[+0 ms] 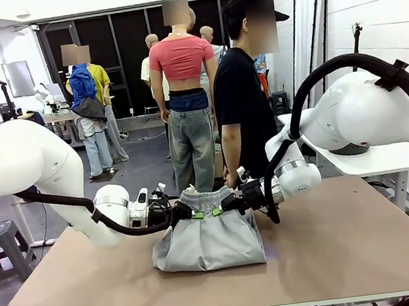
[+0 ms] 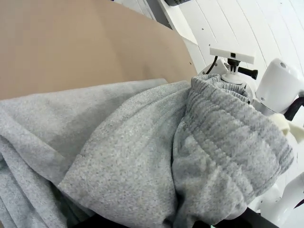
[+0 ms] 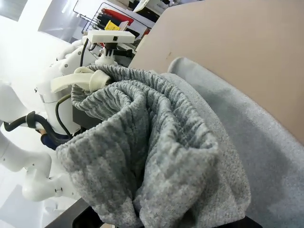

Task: Fold the training pants.
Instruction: Fold the Training pants in half.

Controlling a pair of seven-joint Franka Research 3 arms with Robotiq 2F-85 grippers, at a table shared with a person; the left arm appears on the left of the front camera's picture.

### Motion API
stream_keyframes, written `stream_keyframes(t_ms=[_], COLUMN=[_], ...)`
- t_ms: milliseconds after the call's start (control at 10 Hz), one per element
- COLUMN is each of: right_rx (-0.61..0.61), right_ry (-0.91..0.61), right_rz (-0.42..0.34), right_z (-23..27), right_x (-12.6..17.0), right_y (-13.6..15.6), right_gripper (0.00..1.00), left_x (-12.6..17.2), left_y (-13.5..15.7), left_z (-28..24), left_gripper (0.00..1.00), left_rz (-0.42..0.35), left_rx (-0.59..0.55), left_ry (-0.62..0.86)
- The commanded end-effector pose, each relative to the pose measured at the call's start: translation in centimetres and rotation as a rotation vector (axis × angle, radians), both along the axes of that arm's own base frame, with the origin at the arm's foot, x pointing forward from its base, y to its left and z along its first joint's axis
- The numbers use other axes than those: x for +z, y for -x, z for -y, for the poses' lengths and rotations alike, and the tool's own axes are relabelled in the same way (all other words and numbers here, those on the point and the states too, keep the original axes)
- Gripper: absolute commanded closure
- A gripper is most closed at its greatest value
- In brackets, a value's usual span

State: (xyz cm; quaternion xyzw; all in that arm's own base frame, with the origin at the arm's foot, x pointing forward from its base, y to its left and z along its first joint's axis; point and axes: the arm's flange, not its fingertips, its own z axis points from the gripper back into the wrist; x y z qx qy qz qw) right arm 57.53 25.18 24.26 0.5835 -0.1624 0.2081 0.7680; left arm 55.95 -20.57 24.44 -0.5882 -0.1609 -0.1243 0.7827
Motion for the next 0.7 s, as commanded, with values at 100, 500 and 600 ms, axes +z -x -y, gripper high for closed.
stream_keyframes(t_ms=[100, 500, 600], right_rx=[-0.047, -0.078, -0.083], right_ry=[0.061, 0.088, 0.092], right_rz=[-0.052, -0.106, -0.123], right_z=[1.3, 1.9, 2.4], right_x=[-0.8, -1.3, -1.3], right_y=[-1.5, -1.7, -1.7], right_gripper=[1.0, 0.71, 0.51], left_x=[-0.6, -1.0, -0.9], left_y=[-1.3, -1.5, -1.5], left_z=[-1.8, -2.3, -2.5], left_gripper=[1.0, 0.78, 0.58], left_rz=[-0.072, -0.087, -0.087], left_rx=[0.028, 0.045, 0.055], left_ry=[-0.018, -0.03, -0.034])
